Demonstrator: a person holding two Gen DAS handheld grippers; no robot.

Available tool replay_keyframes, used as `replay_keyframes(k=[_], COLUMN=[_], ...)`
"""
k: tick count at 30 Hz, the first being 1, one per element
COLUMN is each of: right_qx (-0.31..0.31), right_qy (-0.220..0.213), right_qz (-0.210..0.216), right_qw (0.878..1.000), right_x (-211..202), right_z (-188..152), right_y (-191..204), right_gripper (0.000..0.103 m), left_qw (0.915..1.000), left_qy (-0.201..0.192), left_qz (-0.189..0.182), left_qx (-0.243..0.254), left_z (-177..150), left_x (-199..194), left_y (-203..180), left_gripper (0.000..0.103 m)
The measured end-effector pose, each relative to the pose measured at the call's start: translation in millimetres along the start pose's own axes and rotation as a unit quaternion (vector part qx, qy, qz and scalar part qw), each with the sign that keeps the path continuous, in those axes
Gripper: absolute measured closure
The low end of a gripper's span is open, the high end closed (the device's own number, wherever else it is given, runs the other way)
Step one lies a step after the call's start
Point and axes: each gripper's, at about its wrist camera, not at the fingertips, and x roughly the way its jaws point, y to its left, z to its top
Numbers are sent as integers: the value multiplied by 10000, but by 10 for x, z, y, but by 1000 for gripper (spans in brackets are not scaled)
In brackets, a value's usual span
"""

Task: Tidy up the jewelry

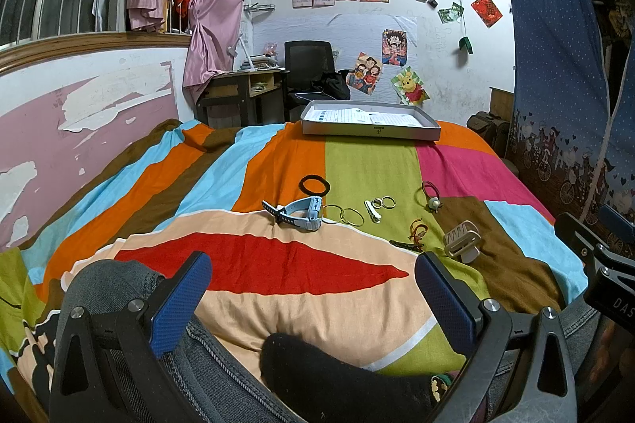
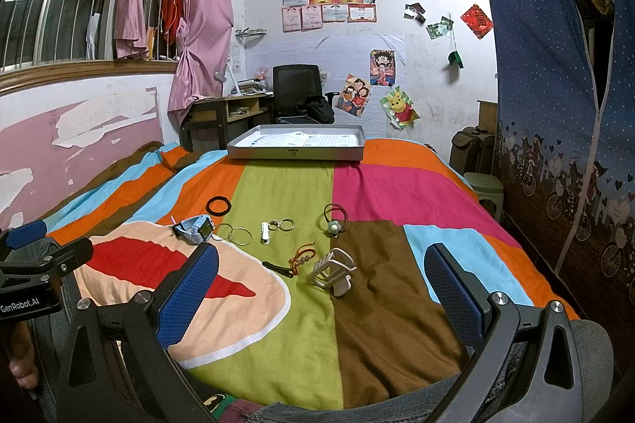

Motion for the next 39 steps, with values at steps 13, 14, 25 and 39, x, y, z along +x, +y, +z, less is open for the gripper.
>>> replay_keyframes(k=[13,14,25,39], right_qx=[5,5,10,268], right_qy=[-3,-3,-6,-229], right_qz=[2,2,4,140], right_qw=[10000,10000,10000,9993], right_x=[-2,-1,-4,-66], right_z=[-1,-1,-2,100], right_y=[1,1,0,-100], right_gripper=[1,1,1,1], left_qw=[10000,10000,10000,9992], left_qy=[-1,-1,-3,49], left_qz=[0,-1,-2,-234], left_qx=[0,-1,-2,-309], left_z=[0,0,0,62], left_x=[0,0,-1,23], left_y=[0,0,0,-13], left_gripper=[0,0,0,0])
